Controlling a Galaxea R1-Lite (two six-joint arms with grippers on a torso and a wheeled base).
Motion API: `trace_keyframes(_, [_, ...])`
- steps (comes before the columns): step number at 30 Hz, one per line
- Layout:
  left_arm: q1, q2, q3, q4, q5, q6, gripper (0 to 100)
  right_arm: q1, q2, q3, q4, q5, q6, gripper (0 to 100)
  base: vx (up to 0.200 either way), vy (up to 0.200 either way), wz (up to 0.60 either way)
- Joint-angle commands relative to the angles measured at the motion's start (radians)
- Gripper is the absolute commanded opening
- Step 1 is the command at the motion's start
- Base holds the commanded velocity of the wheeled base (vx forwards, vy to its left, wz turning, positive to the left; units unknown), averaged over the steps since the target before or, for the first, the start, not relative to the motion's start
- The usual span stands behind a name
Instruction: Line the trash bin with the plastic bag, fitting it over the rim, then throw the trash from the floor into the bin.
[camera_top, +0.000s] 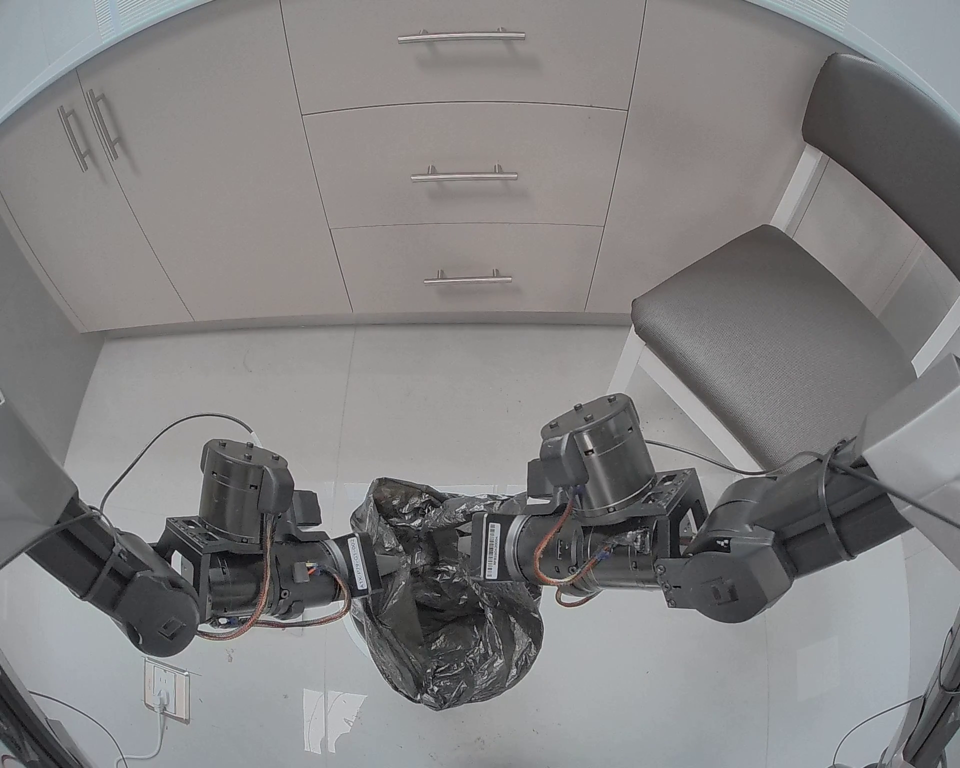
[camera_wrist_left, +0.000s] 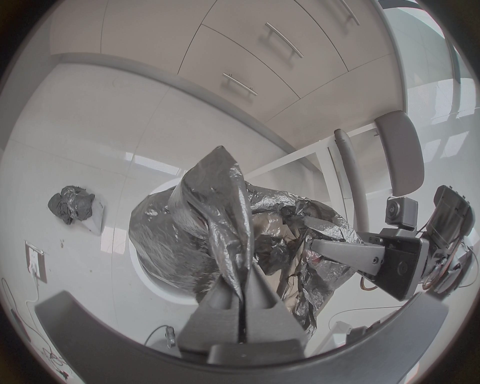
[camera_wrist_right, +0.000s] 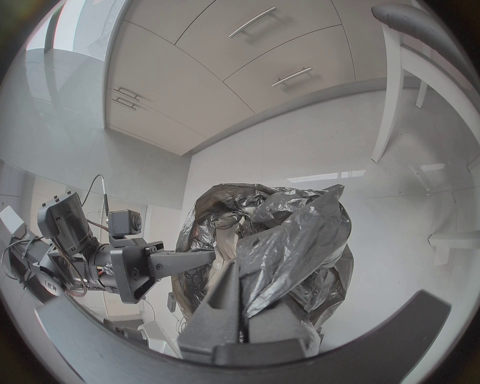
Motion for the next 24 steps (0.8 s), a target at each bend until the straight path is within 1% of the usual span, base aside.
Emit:
trace_keyframes(1, [0.019,0.082,0.0,-0.058,0.009,0.023,0,-0.003,0.057,-0.051,0.0,-0.03,0.0,0,0.0,0.0,0.0])
trace_keyframes(3, [0.02,0.117,-0.003,-0.107,0.021,0.028,0,-0.005,0.089,-0.087,0.0,-0.057,0.0,0,0.0,0.0,0.0])
trace_keyframes(8, [0.033,0.183,-0.032,-0.172,0.023,0.026,0,-0.018,0.138,-0.15,0.0,-0.086,0.002,0,0.0,0.0,0.0])
trace_keyframes(16, [0.036,0.243,-0.063,-0.177,0.024,0.028,0,-0.026,0.164,-0.168,0.0,-0.107,-0.001,0,0.0,0.0,0.0])
trace_keyframes(21, [0.042,0.259,-0.06,-0.175,0.05,0.026,0,-0.025,0.165,-0.168,0.0,-0.107,-0.001,0,0.0,0.0,0.0])
trace_keyframes(24, [0.067,0.265,-0.057,-0.172,0.056,0.026,0,-0.023,0.173,-0.168,0.0,-0.107,-0.001,0,0.0,0.0,0.0])
